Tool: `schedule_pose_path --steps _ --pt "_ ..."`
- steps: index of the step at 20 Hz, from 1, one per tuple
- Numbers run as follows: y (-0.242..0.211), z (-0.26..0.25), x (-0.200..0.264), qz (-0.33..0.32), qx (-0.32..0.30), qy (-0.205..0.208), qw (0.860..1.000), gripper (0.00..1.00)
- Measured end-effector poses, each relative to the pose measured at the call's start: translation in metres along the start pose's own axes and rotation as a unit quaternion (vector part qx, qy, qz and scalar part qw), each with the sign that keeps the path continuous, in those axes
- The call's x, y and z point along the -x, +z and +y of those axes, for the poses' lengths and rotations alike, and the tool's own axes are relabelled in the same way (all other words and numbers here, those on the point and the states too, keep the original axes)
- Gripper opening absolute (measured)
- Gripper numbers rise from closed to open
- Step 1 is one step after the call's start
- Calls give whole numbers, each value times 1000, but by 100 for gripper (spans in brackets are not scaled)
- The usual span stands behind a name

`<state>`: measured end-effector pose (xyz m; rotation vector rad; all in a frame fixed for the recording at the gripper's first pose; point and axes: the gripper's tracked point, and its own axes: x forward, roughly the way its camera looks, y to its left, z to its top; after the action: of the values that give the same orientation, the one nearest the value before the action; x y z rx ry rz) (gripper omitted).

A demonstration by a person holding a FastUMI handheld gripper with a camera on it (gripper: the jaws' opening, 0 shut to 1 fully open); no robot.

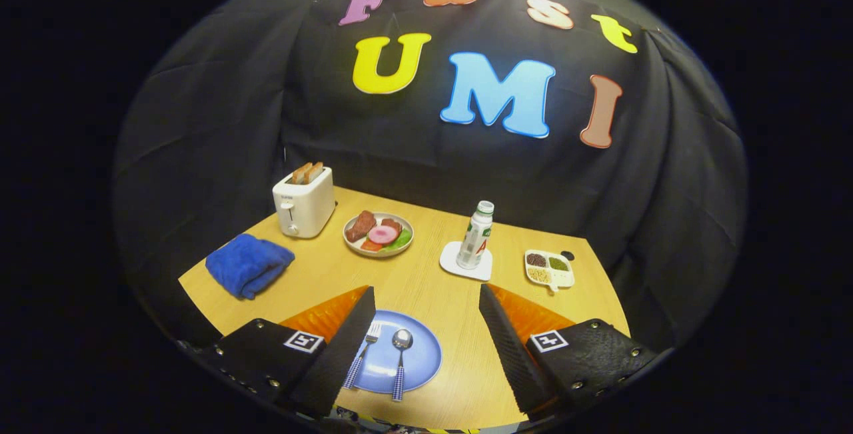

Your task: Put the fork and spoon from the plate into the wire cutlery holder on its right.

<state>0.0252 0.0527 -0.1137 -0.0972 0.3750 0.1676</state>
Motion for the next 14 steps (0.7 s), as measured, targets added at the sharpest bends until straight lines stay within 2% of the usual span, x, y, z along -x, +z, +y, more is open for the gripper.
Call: schedule_pose_path --steps 4,10,14 --pt "-48 17 -17 82 9 26 996 97" --pt "-118 28 -31 193 6 56 979 97" --pt "-143 29 -45 241 12 64 968 97"
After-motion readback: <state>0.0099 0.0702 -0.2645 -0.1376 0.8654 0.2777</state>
